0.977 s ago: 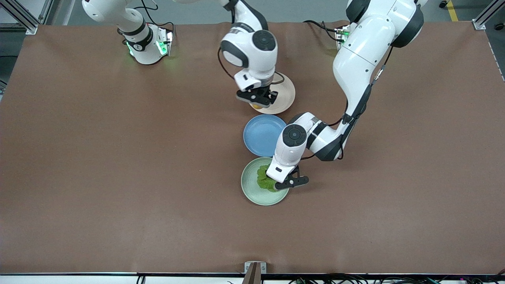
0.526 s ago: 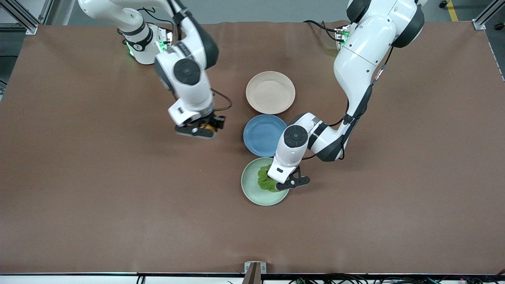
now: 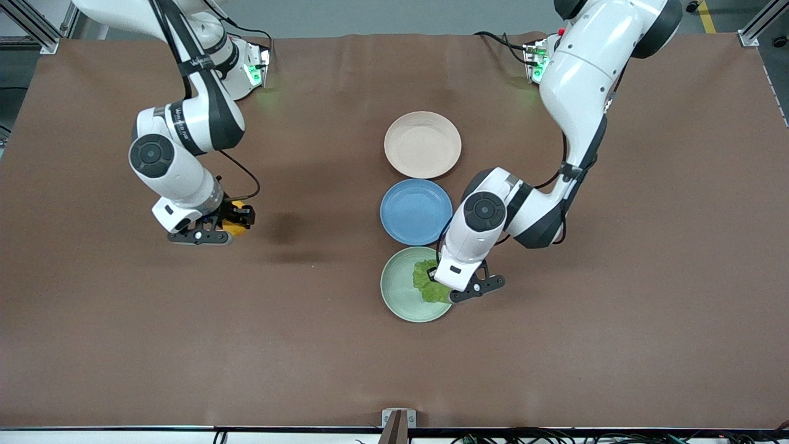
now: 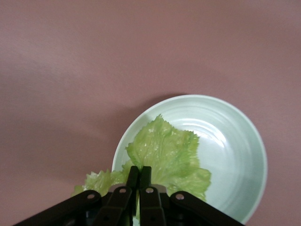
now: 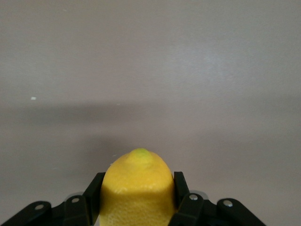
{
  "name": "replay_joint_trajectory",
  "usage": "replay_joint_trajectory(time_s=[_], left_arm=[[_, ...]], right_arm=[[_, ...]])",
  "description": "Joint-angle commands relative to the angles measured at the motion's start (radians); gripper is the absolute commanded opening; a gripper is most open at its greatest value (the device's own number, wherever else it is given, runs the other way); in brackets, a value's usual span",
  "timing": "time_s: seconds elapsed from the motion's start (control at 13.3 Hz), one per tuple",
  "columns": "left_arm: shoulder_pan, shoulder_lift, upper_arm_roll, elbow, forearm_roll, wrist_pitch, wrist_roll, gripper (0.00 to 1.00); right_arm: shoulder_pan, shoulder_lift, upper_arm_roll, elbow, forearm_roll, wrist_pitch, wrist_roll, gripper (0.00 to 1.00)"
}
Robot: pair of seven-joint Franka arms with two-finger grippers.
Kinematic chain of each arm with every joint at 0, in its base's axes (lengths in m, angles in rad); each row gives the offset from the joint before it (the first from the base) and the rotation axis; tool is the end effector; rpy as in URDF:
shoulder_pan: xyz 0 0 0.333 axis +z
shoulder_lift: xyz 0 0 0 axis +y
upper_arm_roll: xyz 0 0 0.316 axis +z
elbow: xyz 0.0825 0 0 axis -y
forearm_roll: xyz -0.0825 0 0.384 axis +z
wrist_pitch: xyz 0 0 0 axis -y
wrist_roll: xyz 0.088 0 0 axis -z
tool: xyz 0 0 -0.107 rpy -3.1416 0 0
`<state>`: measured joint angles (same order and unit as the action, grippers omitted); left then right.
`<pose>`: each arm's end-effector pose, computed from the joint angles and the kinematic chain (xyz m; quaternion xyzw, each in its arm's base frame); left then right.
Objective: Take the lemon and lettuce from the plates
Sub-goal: 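Lift the lemon off with the right gripper while the left gripper lifts lettuce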
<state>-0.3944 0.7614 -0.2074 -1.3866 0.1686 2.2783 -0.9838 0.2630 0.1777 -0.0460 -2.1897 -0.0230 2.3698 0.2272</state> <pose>0.6362 -0.3906 0.2781 0.9822 0.1727 0.0509 0.0533 0.5398 0.1189 0.3059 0.9999 0.0035 0.0039 0.0115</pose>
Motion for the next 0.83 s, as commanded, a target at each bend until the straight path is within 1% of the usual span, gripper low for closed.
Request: replay_joint_trajectory(time_s=[0.0,0.15,0.23,0.3,0.53,0.68,0.75], left_arm=[[0.029,-0.101,-0.004,-0.028,-0.047,-0.104,0.034,0.0],[0.077,-0.174,-0.004,-0.046,-0.11,-0.201,0.106,0.0],[0.106,-0.209,-0.004,-0.076,-0.127,-0.218,0.134,0.0],[0.135,-0.249,-0.004,-0.127,-0.129,-0.218,0.151,0.0],[0.23,-0.356,-0.004,-0.293,-0.13,-0.218,0.258,0.0],[0.291,-0.41,-0.004,-0.389,-0.132,-0.198,0.275,0.0],[0.314,-0.428,-0.004,-0.435,-0.132,-0.182,0.299,0.0]], right_arm=[[-0.083,-0.038,0.023,-0.105,0.003,0.121,-0.116,0.02],[-0.129,-0.001,0.023,-0.108,0.003,0.16,-0.184,0.02],[-0.149,0.02,0.024,-0.108,0.003,0.169,-0.227,0.03],[-0.165,0.043,0.024,-0.11,0.006,0.189,-0.244,0.03],[-0.166,0.12,0.029,-0.131,0.006,0.27,-0.247,0.03],[-0.166,0.167,0.037,-0.131,0.008,0.307,-0.247,0.03],[-0.168,0.183,0.052,-0.131,0.008,0.313,-0.247,0.03]])
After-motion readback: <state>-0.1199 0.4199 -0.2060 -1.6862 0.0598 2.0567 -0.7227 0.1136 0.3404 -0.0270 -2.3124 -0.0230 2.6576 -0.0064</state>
